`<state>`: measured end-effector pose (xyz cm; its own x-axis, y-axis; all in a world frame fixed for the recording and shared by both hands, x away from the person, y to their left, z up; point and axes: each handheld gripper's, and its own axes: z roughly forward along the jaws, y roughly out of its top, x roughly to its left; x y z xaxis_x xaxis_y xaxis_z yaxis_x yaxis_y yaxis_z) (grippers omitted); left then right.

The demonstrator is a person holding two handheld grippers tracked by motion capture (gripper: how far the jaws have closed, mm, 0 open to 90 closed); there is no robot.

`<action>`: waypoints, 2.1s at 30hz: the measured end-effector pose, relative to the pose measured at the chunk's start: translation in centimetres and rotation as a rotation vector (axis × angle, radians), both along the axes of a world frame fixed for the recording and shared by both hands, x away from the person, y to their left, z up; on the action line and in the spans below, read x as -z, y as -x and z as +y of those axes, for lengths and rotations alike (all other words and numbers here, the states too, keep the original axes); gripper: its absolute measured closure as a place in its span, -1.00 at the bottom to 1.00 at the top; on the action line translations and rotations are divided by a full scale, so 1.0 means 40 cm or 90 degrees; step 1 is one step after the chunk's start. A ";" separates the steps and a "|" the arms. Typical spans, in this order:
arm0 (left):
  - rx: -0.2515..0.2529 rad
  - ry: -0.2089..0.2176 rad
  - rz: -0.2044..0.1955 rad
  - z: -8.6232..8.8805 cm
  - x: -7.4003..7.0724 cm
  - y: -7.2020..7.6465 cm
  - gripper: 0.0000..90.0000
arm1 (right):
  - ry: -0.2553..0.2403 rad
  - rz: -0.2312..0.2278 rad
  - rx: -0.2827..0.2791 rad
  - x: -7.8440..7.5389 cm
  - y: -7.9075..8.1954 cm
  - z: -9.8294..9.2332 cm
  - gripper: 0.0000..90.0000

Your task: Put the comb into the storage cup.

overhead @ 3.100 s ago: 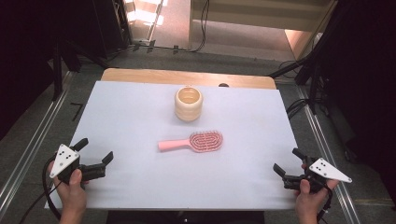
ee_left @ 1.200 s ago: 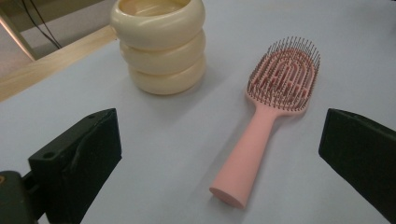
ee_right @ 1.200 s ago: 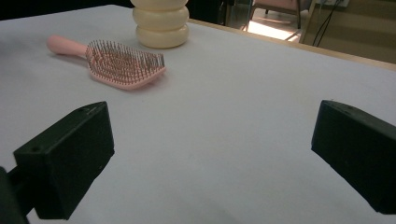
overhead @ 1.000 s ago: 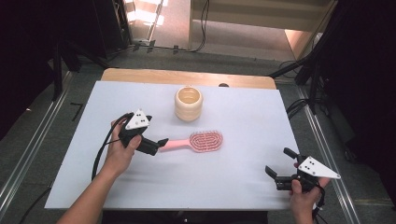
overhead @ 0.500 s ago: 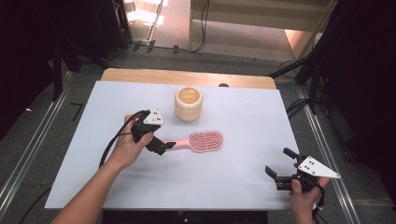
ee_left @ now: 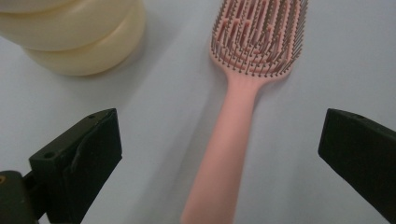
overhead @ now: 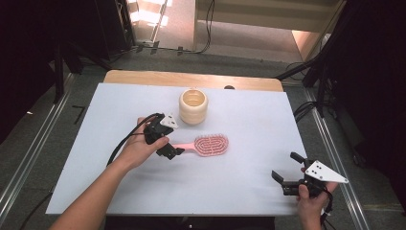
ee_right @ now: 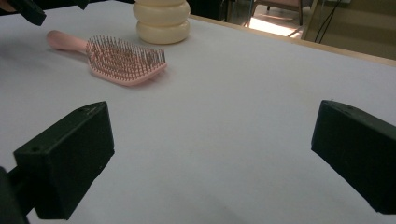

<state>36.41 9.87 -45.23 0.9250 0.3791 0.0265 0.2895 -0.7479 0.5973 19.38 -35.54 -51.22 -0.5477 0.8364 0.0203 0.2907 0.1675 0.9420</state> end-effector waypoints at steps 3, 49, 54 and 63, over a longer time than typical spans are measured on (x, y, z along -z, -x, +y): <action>0.007 -0.018 0.016 -0.013 0.005 -0.003 -1.00 | -0.001 0.000 0.000 0.000 0.000 0.000 -1.00; 0.064 -0.183 0.043 -0.125 0.041 -0.028 0.08 | -0.005 0.002 0.001 0.003 -0.002 -0.003 -1.00; 0.069 -0.200 0.042 -0.135 0.047 -0.028 0.17 | -0.005 0.002 0.003 0.003 -0.003 -0.003 -1.00; 0.075 -0.211 0.051 -0.138 0.057 -0.031 0.27 | -0.006 0.003 0.002 0.002 -0.002 -0.003 -1.00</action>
<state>37.65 4.34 -47.49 0.9659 0.2529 0.0552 0.2262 -0.9283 0.2952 19.47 -35.66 -51.32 -0.5443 0.8383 0.0303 0.2953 0.1577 0.9423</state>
